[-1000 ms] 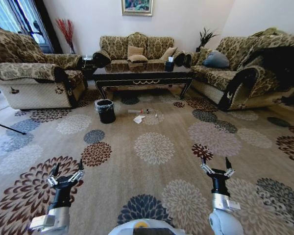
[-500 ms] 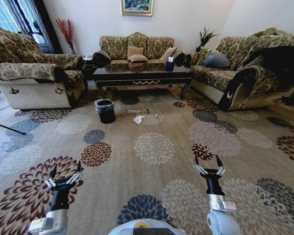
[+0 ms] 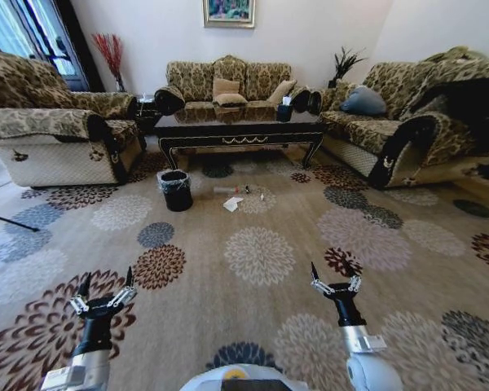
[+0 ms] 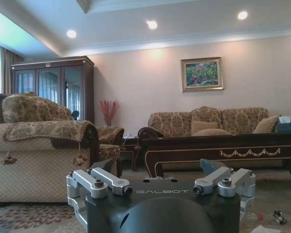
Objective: Move to the front of the table and pick up the trash from the floor, then place it into the trash bin.
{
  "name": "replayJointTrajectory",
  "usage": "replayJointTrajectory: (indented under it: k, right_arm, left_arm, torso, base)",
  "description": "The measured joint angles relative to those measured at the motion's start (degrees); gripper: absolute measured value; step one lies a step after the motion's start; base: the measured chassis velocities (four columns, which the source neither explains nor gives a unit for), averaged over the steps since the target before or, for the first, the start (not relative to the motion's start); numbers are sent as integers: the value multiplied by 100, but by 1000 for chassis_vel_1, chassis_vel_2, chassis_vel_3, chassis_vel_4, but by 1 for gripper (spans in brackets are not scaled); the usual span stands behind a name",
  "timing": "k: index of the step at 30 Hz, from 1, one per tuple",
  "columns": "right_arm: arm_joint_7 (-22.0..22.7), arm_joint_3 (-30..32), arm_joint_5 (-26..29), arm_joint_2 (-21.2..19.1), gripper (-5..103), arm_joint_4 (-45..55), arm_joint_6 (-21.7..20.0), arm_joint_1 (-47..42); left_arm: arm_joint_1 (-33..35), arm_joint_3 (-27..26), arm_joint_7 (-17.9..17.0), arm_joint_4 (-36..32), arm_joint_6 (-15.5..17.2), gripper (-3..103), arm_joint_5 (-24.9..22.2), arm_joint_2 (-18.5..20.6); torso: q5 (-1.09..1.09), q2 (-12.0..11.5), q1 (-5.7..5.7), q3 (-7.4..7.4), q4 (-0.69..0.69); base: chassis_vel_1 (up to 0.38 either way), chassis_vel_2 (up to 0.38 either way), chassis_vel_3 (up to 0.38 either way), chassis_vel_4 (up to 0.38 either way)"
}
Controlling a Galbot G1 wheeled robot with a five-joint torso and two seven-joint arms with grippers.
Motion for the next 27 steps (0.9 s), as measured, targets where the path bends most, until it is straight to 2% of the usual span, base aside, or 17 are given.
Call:
replayJointTrajectory:
  k: [7, 14, 19, 20, 21, 23, 27]
  right_arm:
    - [153, -11, 136, -89, 100, 82, -188, -53]
    - [187, -90, 133, -64, 100, -48, -167, 14]
    - [414, -226, 84, -31, 100, -109, -175, 73]
    - [466, -254, 83, -24, 100, -116, -183, 82]
    - [482, -265, 71, -19, 100, -129, -183, 92]
    - [512, -286, 41, -8, 100, -163, -183, 121]
    - [529, -297, 37, -4, 100, -172, -170, 131]
  left_arm:
    - [8, 40, 6, 27, 7, 100, 142, -30]
    - [17, 25, 9, 62, 7, 100, 148, -28]
    - [15, 4, 10, 121, 3, 100, 134, -22]
    - [11, 3, 10, 140, 1, 100, 130, -20]
    - [8, 3, 11, 154, 1, 100, 128, -20]
    - [0, 12, 12, 158, 3, 100, 111, -23]
    - [-17, 33, 13, 148, 35, 100, 92, -27]
  torso:
    - [2, 3, 1, 5, 1]
    - [1, 8, 0, 6, 0]
    - [4, 9, 0, 8, 1]
    - [-2, 9, 0, 9, 0]
    - [-5, 9, 1, 9, 0]
    - [3, 9, 0, 9, 1]
    - [-2, 11, 0, 9, 0]
  base:
    - [-276, 280, 291, -264]
    - [-239, 235, 245, -238]
    - [-238, 255, 243, -260]
    - [-228, 249, 211, -202]
    - [-228, 200, 211, -202]
    - [-169, 196, 177, -175]
    - [-150, 148, 169, -156]
